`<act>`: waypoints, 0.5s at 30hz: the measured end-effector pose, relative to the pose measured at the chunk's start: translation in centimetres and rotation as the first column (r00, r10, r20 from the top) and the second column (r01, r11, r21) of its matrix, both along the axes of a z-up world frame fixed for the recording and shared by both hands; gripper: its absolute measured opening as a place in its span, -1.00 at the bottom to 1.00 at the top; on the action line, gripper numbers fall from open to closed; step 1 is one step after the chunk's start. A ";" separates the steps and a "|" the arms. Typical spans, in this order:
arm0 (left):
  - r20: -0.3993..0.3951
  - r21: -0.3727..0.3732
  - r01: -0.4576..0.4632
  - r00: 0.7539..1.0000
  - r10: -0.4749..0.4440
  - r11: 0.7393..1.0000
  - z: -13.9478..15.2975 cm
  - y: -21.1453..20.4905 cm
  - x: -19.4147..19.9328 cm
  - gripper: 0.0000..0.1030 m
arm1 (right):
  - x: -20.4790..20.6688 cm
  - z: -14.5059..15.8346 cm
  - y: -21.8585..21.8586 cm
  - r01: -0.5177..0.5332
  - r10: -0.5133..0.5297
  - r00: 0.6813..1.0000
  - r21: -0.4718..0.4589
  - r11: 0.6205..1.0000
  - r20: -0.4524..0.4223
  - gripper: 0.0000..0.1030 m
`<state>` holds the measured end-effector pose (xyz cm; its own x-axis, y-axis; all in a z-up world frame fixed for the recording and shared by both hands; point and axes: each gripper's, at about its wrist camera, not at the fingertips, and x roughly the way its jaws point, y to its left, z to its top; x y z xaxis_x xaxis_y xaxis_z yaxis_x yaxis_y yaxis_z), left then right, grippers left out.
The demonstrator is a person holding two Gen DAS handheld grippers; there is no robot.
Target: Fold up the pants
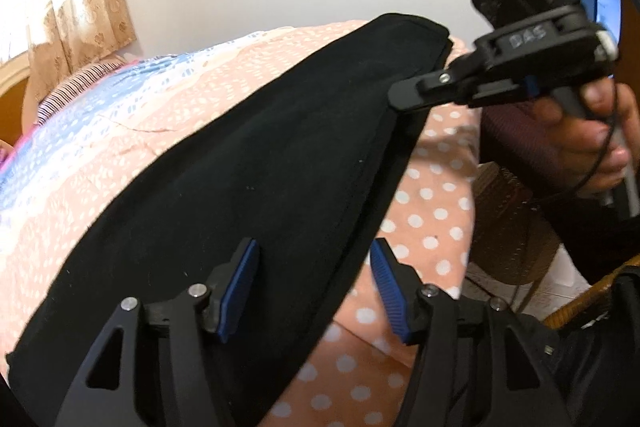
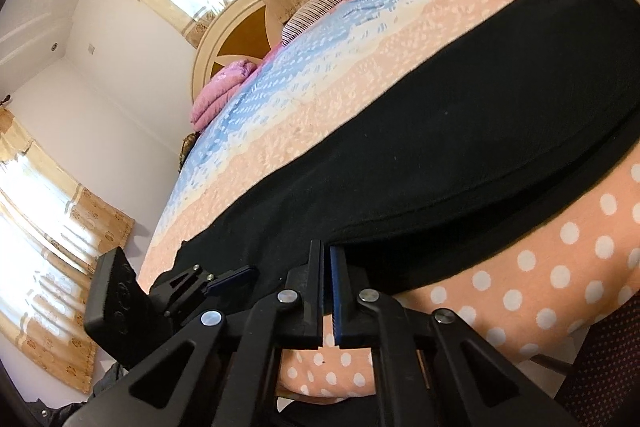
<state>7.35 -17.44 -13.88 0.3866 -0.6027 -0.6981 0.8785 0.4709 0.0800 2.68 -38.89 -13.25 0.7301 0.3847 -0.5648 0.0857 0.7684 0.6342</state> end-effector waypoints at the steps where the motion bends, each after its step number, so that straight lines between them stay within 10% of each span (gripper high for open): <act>1: 0.005 0.001 -0.004 1.000 0.004 1.000 0.1 0.0 0.0 0.18 | 0.0 0.2 0.1 -0.001 0.001 1.000 0.001 1.000 0.004 -0.95; 10: 0.060 0.041 -0.038 0.998 0.036 0.998 0.0 -0.4 -0.2 0.16 | -0.6 0.9 -0.3 -0.005 0.005 1.000 0.004 1.000 0.024 -0.96; 15: 0.009 0.028 -0.066 0.998 0.066 0.997 0.2 0.2 0.8 -0.54 | -0.6 0.7 -0.1 -0.014 0.013 1.000 0.006 1.000 0.014 -0.96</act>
<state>8.12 -17.25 -13.70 0.4304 -0.5558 -0.7113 0.8449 0.5254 0.1007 2.09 -39.01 -12.57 0.7326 0.3979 -0.5523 0.0665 0.7656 0.6398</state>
